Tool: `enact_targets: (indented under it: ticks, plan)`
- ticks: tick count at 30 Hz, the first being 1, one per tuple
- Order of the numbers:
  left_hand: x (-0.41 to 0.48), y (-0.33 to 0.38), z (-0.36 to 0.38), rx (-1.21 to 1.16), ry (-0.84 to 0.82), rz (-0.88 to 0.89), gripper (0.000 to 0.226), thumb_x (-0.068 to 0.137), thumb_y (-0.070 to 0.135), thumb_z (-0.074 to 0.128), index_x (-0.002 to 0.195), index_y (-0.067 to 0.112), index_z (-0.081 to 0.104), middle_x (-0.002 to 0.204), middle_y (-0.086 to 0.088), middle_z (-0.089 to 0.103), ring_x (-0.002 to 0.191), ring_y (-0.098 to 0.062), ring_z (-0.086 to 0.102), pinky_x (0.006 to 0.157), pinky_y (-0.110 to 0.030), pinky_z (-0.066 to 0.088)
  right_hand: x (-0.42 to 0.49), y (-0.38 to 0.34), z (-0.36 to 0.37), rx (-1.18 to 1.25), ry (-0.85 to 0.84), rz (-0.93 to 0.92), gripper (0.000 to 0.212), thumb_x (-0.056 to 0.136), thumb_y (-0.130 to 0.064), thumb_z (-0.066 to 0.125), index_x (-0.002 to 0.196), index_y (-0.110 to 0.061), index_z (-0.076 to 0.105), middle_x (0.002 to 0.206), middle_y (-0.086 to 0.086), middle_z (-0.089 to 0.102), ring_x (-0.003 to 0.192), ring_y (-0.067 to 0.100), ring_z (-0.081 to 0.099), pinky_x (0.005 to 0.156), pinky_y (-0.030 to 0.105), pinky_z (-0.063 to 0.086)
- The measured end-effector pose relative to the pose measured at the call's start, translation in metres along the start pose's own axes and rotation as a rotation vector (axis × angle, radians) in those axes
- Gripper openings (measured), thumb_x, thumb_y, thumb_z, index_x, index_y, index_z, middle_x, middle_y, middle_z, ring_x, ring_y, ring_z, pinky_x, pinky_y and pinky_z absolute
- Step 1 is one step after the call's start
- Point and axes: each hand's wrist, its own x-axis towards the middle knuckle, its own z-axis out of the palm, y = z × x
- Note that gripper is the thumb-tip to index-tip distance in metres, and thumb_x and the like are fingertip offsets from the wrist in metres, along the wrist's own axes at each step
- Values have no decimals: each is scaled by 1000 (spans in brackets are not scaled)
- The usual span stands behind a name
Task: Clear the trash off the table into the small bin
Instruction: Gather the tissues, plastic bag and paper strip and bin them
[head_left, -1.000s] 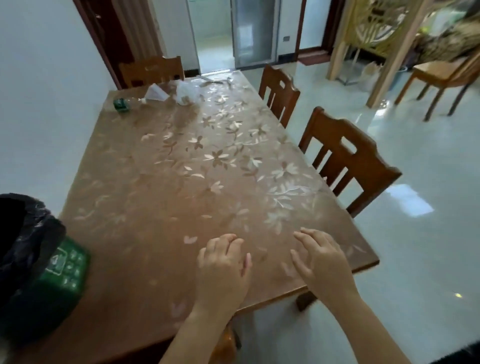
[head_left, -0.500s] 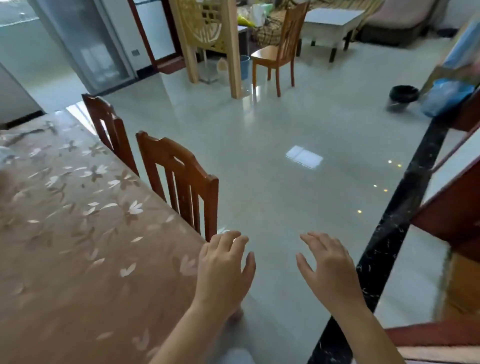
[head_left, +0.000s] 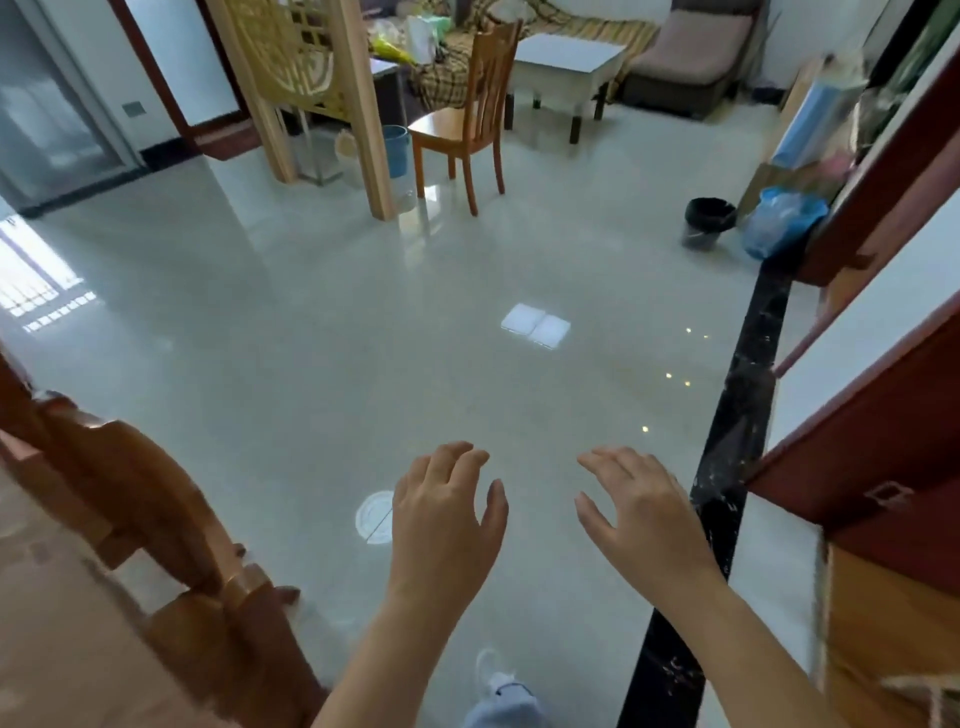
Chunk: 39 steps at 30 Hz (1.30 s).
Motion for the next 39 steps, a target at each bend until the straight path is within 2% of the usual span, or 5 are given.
enact_targets:
  ticks: [3,7,15,23,39]
  plan:
    - [62,-12,2,-9,99,-21,27,80,23,52,95,5,65,99,-11,67,85,-32,61,76,-42,49,65,2,3,1,-30,-54,33,82,-20,60,115,-12,58,114,8,62,108,26,54,97,41,39]
    - [119,-35,7,40,148,-88,34,81,28,44,96,4,64,99,-11,66,85,-32,61,76,-44,49,135,1,16,44,5,-112,32,75,-13,69,106,-8,63,104,12,67,96,31,61,87,43,47]
    - [187,-87,45,187,108,-274,24,71,16,61,91,4,66,94,-13,68,81,-33,63,72,-41,49,272,-2,70,167,-81,-252,31,72,-10,72,102,-4,64,99,15,68,90,34,63,81,45,52]
    - [333,-121,66,291,223,-343,24,71,17,61,92,6,67,94,-11,69,83,-30,64,75,-40,50,449,-15,101,238,-101,-434,32,73,-11,71,104,-5,64,101,15,67,95,32,62,84,45,52]
    - [447,-329,1,448,438,-843,25,72,7,72,96,5,66,97,-12,68,90,-31,62,77,-44,49,662,-226,243,316,-323,-853,30,72,-10,73,101,-6,65,101,13,68,94,32,63,83,43,49]
